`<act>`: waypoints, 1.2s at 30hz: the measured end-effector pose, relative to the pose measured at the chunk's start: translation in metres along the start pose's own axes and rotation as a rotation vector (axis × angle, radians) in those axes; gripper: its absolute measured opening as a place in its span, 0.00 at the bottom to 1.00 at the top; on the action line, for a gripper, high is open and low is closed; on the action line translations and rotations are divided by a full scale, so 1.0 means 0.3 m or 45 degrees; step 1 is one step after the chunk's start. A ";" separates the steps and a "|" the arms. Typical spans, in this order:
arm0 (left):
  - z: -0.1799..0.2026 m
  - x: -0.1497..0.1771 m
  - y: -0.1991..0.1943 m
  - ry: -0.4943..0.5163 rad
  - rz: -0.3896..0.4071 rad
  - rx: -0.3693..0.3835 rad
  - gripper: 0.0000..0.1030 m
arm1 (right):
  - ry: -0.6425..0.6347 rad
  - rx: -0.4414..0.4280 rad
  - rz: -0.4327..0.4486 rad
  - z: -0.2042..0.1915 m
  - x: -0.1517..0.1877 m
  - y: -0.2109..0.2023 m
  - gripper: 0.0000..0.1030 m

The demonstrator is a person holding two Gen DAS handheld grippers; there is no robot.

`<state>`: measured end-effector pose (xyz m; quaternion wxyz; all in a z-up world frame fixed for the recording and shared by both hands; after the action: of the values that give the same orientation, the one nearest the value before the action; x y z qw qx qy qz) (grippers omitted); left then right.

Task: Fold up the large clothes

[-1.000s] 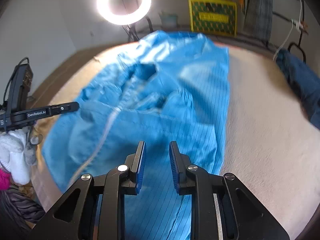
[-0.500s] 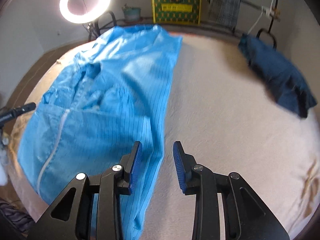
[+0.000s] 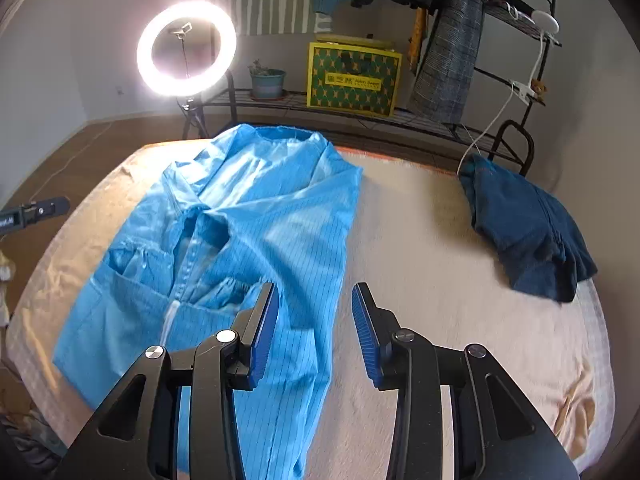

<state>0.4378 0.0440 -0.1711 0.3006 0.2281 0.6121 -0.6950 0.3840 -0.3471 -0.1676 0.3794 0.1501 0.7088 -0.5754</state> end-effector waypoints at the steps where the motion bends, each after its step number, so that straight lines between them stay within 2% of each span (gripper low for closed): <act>1: 0.000 -0.017 0.010 0.011 0.003 0.007 0.51 | -0.003 -0.022 -0.001 0.007 -0.017 0.005 0.35; 6: 0.017 -0.133 0.096 0.079 -0.020 0.055 0.54 | -0.048 -0.111 -0.012 0.050 -0.096 0.049 0.35; 10: 0.031 -0.256 0.207 0.091 -0.037 0.125 0.55 | -0.012 -0.233 -0.032 0.092 -0.192 0.138 0.36; 13: 0.027 -0.356 0.326 0.066 -0.063 0.163 0.55 | 0.010 -0.302 -0.036 0.118 -0.273 0.212 0.38; 15: 0.027 -0.418 0.409 0.061 -0.071 0.172 0.55 | 0.015 -0.342 -0.040 0.146 -0.332 0.280 0.44; 18: 0.039 -0.474 0.533 0.089 -0.092 0.186 0.55 | 0.052 -0.389 -0.049 0.193 -0.409 0.398 0.44; 22: 0.048 -0.521 0.693 0.064 -0.145 0.221 0.55 | 0.159 -0.439 -0.090 0.269 -0.476 0.573 0.45; 26: 0.070 -0.546 0.840 0.027 -0.223 0.272 0.55 | 0.241 -0.435 -0.136 0.316 -0.519 0.738 0.45; 30: 0.089 -0.585 0.957 0.031 -0.245 0.224 0.55 | 0.277 -0.469 -0.161 0.328 -0.553 0.859 0.45; 33: 0.117 -0.607 1.025 0.036 -0.262 0.230 0.55 | 0.294 -0.491 -0.207 0.324 -0.573 0.944 0.45; 36: 0.146 -0.603 1.096 0.092 -0.302 0.204 0.55 | 0.310 -0.539 -0.219 0.306 -0.598 1.005 0.45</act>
<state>0.7985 0.0028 -0.2754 0.1749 0.2023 0.5878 -0.7635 0.7331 -0.3041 -0.2564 0.2638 0.0747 0.8641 -0.4222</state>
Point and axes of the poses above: each gripper's, at about its wrist camera, not at the fingertips, and y roughly the way its jaws point, z to its right, x to its underside, the point moved 8 cm from there along y, roughly the way its jaws point, and after that the axes turned 9 degrees about -x, right-handed, at the moved point
